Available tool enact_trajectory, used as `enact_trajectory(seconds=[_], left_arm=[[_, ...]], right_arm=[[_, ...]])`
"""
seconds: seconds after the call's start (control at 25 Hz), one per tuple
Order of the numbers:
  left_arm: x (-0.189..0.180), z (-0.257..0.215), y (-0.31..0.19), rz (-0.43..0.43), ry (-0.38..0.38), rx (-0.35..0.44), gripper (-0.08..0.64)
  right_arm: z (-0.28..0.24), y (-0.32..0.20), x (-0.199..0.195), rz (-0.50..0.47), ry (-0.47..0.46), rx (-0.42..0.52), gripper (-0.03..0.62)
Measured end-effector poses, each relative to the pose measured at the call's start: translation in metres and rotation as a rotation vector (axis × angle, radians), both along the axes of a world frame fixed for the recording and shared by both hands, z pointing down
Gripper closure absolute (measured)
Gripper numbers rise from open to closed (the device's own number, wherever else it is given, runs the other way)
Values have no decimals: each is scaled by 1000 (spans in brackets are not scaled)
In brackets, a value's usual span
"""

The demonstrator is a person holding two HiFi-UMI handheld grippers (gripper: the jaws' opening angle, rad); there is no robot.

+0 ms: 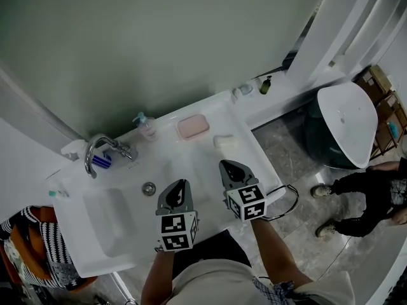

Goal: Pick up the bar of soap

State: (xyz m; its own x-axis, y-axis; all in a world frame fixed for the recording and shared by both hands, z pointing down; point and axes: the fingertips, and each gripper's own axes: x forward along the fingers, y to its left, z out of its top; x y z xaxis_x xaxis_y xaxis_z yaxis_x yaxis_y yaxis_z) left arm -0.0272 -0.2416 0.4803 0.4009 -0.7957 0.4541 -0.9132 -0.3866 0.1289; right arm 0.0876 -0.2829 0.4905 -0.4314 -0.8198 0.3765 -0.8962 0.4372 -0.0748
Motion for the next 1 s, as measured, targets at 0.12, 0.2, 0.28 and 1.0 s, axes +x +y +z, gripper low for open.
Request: enact_trajectory(seconds=[0.12,0.2,0.28,1.0], left_arm=[[1,-1,-1,0,5,7,535],[0,-2,-2,-4,9,10,535],[0,-1,-5,-8,13,10,535],[10,-4,-19,-17,21,32,551]], right_arm=[[4,3,1,13,-4,-7,577],[6,5,0,17,-11,-14,577],[6,5,-2,13,-28,-19,577],[10,1,-4,-9,7,-39,579]])
